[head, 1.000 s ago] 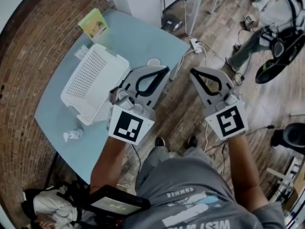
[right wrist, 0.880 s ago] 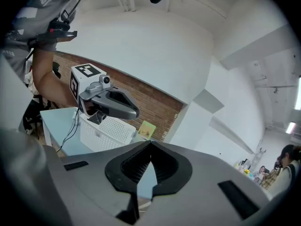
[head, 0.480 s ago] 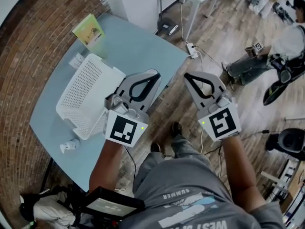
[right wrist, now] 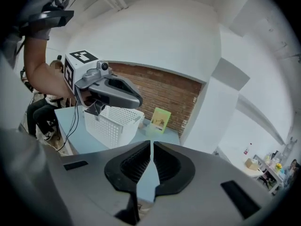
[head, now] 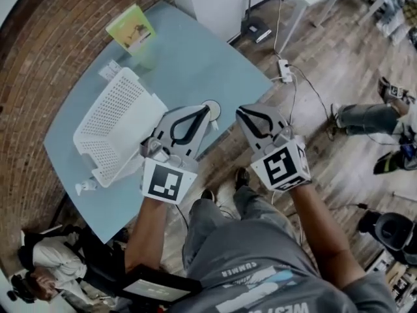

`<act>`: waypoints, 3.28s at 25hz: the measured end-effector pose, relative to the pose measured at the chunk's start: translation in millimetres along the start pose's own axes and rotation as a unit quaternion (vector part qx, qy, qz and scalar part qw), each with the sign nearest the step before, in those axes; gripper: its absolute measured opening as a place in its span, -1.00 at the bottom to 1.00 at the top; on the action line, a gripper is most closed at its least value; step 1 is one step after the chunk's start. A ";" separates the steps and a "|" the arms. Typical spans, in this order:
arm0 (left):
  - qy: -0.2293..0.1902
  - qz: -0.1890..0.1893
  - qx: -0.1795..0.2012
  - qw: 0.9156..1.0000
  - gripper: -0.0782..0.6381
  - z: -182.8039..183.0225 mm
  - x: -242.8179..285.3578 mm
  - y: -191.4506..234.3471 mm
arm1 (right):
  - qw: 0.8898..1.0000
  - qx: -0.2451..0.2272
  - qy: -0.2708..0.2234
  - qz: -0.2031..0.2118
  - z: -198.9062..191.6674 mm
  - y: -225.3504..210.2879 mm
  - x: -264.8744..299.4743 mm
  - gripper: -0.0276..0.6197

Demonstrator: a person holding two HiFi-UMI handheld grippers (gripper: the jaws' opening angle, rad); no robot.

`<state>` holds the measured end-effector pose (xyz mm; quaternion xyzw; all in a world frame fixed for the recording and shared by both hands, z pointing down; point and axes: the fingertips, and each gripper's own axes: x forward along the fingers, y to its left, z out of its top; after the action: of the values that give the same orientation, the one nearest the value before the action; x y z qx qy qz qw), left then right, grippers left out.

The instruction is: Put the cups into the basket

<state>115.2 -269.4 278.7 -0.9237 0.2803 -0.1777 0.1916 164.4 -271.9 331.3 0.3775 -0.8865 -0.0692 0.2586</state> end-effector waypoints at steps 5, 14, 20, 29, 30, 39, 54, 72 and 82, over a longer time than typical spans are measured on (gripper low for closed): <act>0.029 0.008 -0.009 1.000 -0.78 -18.7 14.2 0.4 | 0.999 0.022 0.007 0.032 -26.5 11.2 25.5 -0.86; 0.039 -0.003 -0.036 0.999 -0.78 -48.6 12.0 6.0 | 0.992 0.091 0.068 0.055 -81.6 57.8 71.2 -0.62; 0.038 -0.009 -0.049 0.998 -0.78 -66.8 5.5 7.9 | 0.985 0.118 0.111 0.052 -117.3 86.4 97.1 -0.62; 0.046 -0.014 -0.052 0.998 -0.78 -83.8 -2.1 6.2 | 0.978 0.142 0.150 0.045 -151.3 109.2 124.5 -0.52; 0.048 -0.015 -0.050 0.997 -0.78 -85.5 -2.2 5.6 | 0.977 0.141 0.152 0.043 -153.7 110.3 127.4 -0.52; 0.034 -0.018 -0.059 0.998 -0.78 -86.4 -0.4 -2.6 | 0.972 0.144 0.183 0.035 -175.0 113.3 146.9 -0.52; 0.041 -0.015 -0.056 0.998 -0.78 -86.6 -5.5 1.7 | 0.973 0.153 0.170 0.028 -182.2 108.6 152.1 -0.67; 0.036 0.013 -0.041 0.998 -0.78 -78.4 -28.1 29.2 | 0.989 0.087 0.123 0.008 -136.8 97.2 141.4 -0.67; 0.038 0.016 -0.046 0.998 -0.78 -86.3 -32.1 32.6 | 0.993 0.099 0.069 0.005 -124.4 92.8 145.7 -0.67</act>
<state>37.9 -297.6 331.4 -0.9194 0.3098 -0.1967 0.1413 84.5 -300.2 526.5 0.4010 -0.8708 0.0468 0.2807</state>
